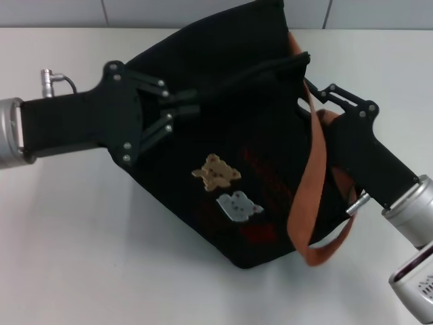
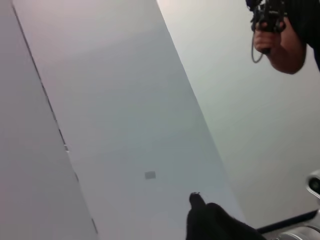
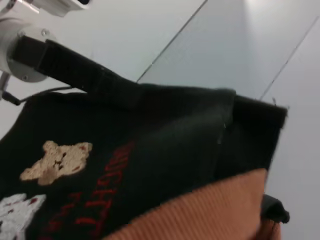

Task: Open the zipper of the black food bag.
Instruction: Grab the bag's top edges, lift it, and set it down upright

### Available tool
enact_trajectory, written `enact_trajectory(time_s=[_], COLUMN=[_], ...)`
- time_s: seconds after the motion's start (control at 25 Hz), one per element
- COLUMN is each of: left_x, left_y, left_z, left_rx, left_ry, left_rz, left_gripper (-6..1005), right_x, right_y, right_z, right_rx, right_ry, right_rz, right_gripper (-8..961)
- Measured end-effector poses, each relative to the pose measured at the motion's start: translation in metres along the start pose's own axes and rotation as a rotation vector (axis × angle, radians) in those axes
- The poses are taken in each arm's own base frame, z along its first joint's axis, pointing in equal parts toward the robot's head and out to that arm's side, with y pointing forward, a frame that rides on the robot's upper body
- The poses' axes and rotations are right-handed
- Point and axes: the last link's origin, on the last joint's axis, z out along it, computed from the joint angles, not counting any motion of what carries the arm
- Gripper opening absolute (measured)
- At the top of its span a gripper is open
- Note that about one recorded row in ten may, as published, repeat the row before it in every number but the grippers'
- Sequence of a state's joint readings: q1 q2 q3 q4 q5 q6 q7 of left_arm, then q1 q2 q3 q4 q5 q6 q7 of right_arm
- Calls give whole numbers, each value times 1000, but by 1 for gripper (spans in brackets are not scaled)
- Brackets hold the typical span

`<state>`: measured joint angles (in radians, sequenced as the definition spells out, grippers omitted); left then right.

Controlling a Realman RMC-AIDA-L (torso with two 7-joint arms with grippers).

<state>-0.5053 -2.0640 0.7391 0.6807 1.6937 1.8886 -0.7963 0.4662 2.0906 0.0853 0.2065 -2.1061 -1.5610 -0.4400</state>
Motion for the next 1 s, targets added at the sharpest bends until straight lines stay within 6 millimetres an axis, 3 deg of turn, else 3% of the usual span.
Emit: enact_trajectory(time_s=[0.16, 0.28, 0.32, 0.6, 0.72, 1.0], left_x=[4, 5, 5, 5, 7, 8], left_y=[-6, -9, -9, -12, -13, -11], left_z=[-9, -15, -17, -22, -21, -15], left_rx=[42, 65, 72, 87, 79, 60], left_ry=[4, -1, -3, -13, -10, 5], left_rz=[12, 16, 18, 32, 41, 59], left_gripper=[70, 70, 70, 70, 70, 70], right_x=[2, 6, 6, 0, 2, 3], right_y=[-2, -9, -9, -2, 8, 22], right_z=[-9, -25, -25, -49, -44, -6], right_rx=[31, 16, 16, -243, -297, -315], right_ry=[21, 25, 25, 18, 53, 76], right_rz=[96, 322, 322, 646, 703, 750], right_gripper=[382, 382, 382, 383, 383, 382])
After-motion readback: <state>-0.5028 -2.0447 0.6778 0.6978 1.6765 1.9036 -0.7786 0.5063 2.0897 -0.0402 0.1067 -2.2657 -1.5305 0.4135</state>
